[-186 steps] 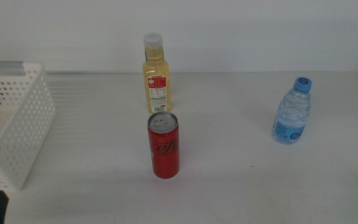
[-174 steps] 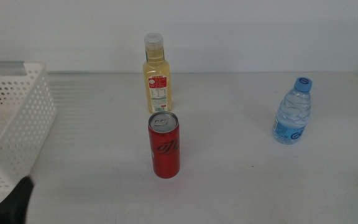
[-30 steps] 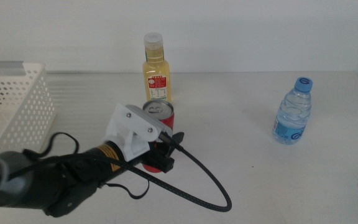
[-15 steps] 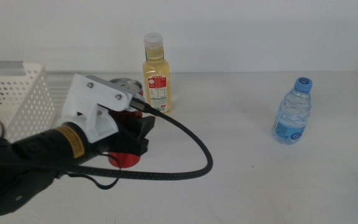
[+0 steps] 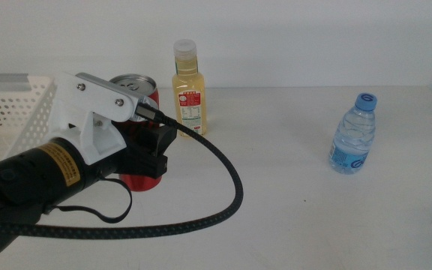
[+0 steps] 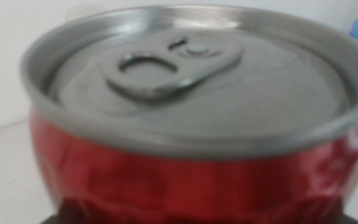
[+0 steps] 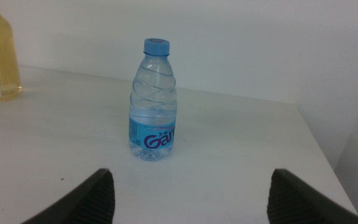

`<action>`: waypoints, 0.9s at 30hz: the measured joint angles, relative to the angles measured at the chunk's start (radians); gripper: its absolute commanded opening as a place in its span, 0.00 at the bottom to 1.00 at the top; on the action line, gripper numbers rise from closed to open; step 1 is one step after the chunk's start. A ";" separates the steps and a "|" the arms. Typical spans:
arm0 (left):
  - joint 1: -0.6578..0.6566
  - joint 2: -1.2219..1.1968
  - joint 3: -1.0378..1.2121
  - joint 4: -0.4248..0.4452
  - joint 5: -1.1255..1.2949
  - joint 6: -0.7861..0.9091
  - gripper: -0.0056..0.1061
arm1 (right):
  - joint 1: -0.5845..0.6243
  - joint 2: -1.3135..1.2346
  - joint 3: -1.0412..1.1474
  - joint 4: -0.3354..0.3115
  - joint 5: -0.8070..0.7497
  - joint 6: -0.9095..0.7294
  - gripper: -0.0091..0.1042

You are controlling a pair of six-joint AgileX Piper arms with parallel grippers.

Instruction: Use arms to grab the bottles and put them into the dustbin to the left of the table.

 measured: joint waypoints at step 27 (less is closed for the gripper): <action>0.095 0.149 -0.611 -0.268 1.251 0.236 0.01 | 0.000 0.000 0.000 0.000 0.000 0.000 0.65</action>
